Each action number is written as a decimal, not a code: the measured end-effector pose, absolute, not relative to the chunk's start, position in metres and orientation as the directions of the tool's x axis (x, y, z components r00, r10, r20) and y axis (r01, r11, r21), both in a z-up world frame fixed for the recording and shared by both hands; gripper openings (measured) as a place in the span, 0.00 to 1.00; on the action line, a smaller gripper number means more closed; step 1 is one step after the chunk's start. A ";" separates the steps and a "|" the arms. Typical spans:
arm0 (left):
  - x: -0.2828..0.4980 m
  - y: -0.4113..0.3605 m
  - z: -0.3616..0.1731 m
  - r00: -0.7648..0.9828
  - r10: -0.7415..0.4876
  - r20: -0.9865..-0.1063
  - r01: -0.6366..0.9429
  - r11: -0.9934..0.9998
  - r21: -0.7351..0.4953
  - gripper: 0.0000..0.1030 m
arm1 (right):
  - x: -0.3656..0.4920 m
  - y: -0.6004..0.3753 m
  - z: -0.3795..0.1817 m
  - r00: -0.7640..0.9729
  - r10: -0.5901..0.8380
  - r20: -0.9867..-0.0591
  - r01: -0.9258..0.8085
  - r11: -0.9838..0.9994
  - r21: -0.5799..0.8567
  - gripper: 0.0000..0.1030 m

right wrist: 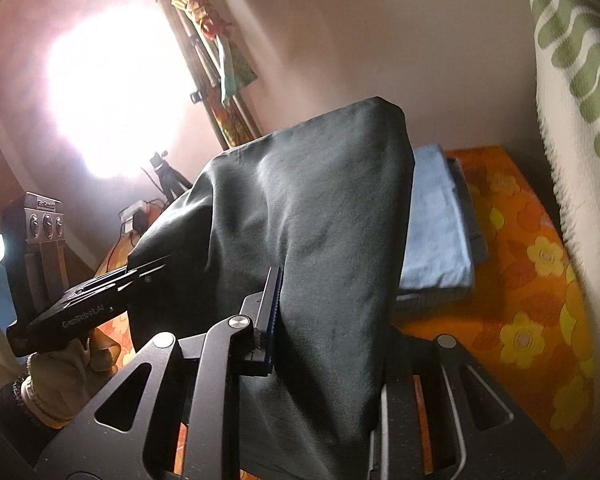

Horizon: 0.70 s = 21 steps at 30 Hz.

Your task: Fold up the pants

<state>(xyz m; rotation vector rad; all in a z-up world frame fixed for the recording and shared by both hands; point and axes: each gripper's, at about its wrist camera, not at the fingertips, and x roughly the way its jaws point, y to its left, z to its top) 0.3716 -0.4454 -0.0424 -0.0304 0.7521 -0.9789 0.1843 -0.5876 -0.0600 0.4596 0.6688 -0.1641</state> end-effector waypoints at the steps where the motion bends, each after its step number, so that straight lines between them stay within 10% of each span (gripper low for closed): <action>1: 0.374 -0.447 -0.039 0.333 -0.760 -0.558 0.742 0.577 -0.343 0.08 | 0.187 -0.590 -0.056 0.779 -0.005 -0.627 0.290 0.889 0.354 0.22; 21: 0.433 -0.513 -0.032 0.359 -0.757 -0.546 0.752 0.581 -0.310 0.08 | 0.248 -0.654 -0.042 0.787 -0.073 -0.612 0.334 0.885 0.323 0.21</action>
